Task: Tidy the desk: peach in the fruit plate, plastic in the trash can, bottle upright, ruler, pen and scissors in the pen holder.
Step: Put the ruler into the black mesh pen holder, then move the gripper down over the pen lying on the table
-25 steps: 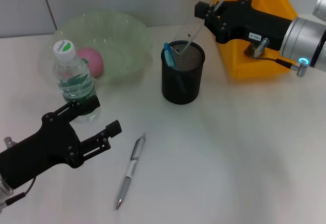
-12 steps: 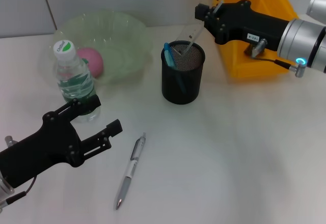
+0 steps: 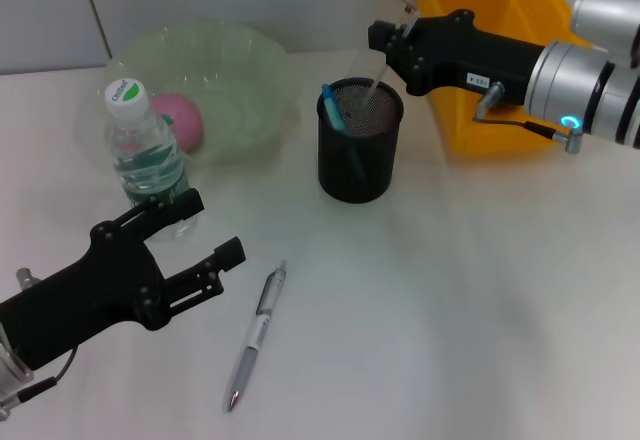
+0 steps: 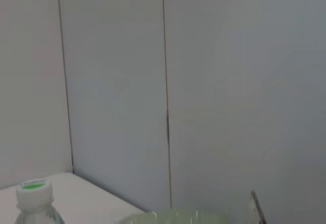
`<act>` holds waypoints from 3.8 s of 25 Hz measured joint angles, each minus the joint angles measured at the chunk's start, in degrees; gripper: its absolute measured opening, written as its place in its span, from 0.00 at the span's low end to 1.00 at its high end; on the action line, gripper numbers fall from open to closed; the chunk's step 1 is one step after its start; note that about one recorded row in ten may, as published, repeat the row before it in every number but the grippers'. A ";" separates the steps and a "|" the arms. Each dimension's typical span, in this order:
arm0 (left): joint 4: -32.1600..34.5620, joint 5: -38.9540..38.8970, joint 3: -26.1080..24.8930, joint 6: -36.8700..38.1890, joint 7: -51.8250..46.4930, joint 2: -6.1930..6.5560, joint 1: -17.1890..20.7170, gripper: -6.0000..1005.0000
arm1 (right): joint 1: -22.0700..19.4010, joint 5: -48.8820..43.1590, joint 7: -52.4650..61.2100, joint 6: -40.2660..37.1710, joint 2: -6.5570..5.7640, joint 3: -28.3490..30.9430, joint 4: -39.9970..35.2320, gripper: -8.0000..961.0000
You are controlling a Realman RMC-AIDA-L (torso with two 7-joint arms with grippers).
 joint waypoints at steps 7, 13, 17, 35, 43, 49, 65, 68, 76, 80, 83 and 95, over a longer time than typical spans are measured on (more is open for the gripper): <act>-0.08 0.00 0.14 0.08 0.01 0.00 -0.05 0.78 | 0.16 -0.06 0.24 1.65 -0.03 -1.72 0.05 0.05; -0.08 0.09 0.10 0.20 0.00 0.00 -0.05 0.78 | 0.04 -0.42 3.18 1.50 -0.13 -1.95 -1.28 0.05; -0.08 0.11 0.22 0.22 0.00 0.02 -0.06 0.78 | 0.09 -2.02 5.66 2.15 -0.29 -2.85 -1.86 0.05; -0.08 0.26 0.34 0.60 0.00 0.09 0.04 0.78 | -0.03 -4.98 9.57 3.88 -0.24 -4.39 -3.86 0.06; 0.29 1.54 -0.19 1.54 0.00 0.34 -0.03 0.78 | -0.51 -5.07 9.54 3.93 -0.21 -4.04 -4.17 0.27; 0.46 1.63 -0.20 1.54 0.00 0.40 -0.05 0.78 | -1.34 -4.85 9.42 3.51 -0.21 -3.34 -4.95 0.41; 4.03 2.49 -0.21 1.81 -3.36 1.47 0.60 0.78 | -4.94 -1.90 10.51 -15.39 -0.47 9.71 -7.29 0.74; 6.01 4.83 -0.85 1.52 -6.06 1.56 0.69 0.78 | -6.44 -2.08 10.57 -21.09 -0.57 14.18 -8.26 0.78; 27.71 19.74 0.09 -9.67 -29.75 -0.42 4.52 0.78 | -11.18 -4.95 9.39 -32.03 -1.68 18.87 -12.95 0.78; 36.79 23.65 3.06 -14.40 -37.87 -0.41 7.21 0.78 | -12.09 -9.78 9.87 -37.54 -2.36 22.85 -14.13 0.78; 47.80 31.95 6.80 -19.42 -49.81 -0.36 10.07 0.78 | -12.29 -15.58 10.03 -42.03 -2.99 26.75 -14.23 0.78; 66.99 74.06 19.10 -11.94 -99.46 -0.50 -0.37 0.78 | -10.47 -30.99 14.99 -50.95 -9.13 32.52 -14.07 0.79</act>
